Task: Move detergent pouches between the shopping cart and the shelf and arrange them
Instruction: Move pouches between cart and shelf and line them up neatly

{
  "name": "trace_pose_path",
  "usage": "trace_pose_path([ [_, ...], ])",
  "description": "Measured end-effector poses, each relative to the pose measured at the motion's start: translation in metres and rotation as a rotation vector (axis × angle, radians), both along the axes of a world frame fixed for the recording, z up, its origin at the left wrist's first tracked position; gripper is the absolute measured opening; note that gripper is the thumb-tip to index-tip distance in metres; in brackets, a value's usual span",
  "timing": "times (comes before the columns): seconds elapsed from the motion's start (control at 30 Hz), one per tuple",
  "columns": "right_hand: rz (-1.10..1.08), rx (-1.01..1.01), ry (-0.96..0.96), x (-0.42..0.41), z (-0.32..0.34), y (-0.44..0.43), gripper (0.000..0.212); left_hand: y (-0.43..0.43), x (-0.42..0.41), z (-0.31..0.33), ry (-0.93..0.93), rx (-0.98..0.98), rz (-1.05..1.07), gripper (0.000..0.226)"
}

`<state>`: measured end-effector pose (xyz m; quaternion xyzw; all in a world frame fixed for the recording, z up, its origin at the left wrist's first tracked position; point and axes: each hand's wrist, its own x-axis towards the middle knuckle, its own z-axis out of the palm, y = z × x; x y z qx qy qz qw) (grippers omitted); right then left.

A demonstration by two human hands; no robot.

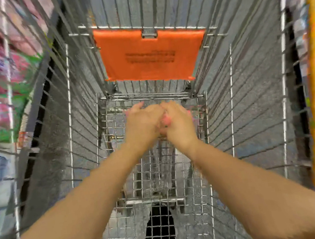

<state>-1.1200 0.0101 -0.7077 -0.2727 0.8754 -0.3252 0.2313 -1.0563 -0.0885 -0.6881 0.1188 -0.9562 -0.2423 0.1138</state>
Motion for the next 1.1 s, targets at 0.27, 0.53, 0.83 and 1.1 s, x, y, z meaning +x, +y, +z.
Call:
trace_pose_path([
  [0.27, -0.12, -0.117, -0.211, 0.035, 0.115, 0.01, 0.043, -0.001, 0.021, 0.18, 0.096, -0.491, -0.31, 0.037],
  [0.53, -0.038, -0.401, -0.231, 0.088, 0.265, 0.063, 0.026, 0.063, 0.092, 0.35, 0.1, -0.7, 0.053, 0.041],
  [0.83, 0.102, -0.748, -0.093, 0.196, 0.441, 0.081, 0.041, 0.129, 0.229, 0.461, 0.477, 0.066, 0.782, 0.065],
  [1.1, 0.358, -0.92, 0.006, 0.371, 0.533, 0.075, 0.029, 0.159, 0.381, 0.516, 0.843, 0.386, 0.876, 0.082],
])
